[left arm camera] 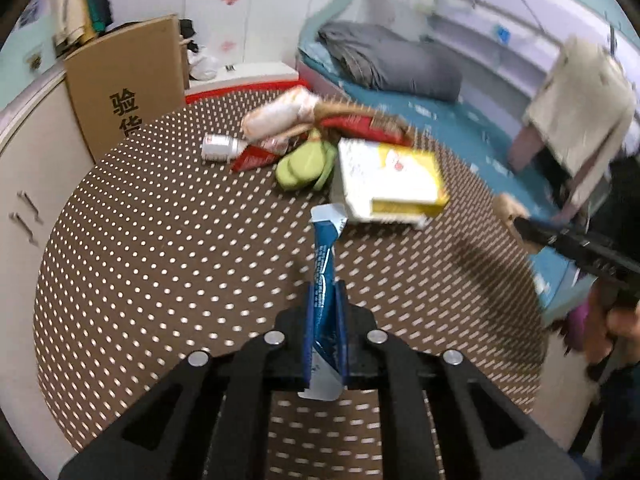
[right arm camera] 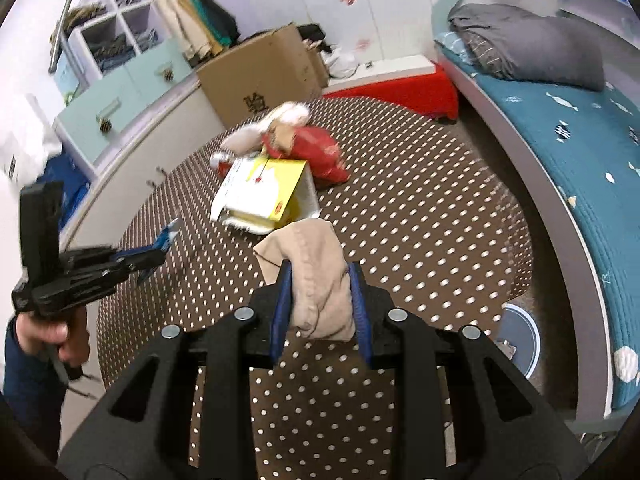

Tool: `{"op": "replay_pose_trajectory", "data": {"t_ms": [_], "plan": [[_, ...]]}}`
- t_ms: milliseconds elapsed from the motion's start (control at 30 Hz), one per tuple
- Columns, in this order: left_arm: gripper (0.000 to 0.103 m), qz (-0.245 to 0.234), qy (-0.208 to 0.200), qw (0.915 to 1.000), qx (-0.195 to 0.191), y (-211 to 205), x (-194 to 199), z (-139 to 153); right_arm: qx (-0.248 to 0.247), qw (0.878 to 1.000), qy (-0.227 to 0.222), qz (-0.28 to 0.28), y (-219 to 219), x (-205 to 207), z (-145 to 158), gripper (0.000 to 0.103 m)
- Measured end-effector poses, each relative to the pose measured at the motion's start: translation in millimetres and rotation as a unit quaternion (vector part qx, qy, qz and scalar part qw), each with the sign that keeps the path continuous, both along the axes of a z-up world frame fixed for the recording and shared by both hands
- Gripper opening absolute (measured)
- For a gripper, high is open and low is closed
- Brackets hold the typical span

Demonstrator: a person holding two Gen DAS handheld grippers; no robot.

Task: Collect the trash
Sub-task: 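Grasp the beige cloth with the right gripper while the left grasps the blue tube, then carry the tube and cloth to the bin and open both grippers over it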

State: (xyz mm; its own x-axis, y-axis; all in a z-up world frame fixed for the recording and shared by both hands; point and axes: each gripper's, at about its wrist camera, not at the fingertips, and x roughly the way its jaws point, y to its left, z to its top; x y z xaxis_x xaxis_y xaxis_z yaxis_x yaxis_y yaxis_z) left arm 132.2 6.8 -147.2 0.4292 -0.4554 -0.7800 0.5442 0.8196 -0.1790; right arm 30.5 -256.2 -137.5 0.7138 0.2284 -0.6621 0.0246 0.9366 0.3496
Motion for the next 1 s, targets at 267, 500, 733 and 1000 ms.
{"op": "replay_pose_trajectory", "data": {"t_ms": [267, 500, 733, 1000], "plan": [[0.010, 0.010, -0.040, 0.9975, -0.058, -47.7, -29.0, 51.2, 0.030, 0.995, -0.049, -0.075, -59.5, -19.2, 24.1, 0.028], [0.010, -0.047, -0.040, 0.9939, -0.092, -150.4, -49.7, 63.3, 0.053, 0.977, -0.033, -0.206, -156.8, -53.6, 6.1, 0.028], [0.011, -0.097, -0.004, 0.9937, -0.057, -259.4, -68.3, 13.3, 0.076, 0.957, 0.048, -0.275, -224.9, -73.4, -65.4, 0.028], [0.013, -0.152, 0.051, 0.9861, 0.042, -369.8, -66.9, -83.5, 0.110, 0.939, 0.134, -0.297, -258.6, -61.7, -151.1, 0.028]]}}
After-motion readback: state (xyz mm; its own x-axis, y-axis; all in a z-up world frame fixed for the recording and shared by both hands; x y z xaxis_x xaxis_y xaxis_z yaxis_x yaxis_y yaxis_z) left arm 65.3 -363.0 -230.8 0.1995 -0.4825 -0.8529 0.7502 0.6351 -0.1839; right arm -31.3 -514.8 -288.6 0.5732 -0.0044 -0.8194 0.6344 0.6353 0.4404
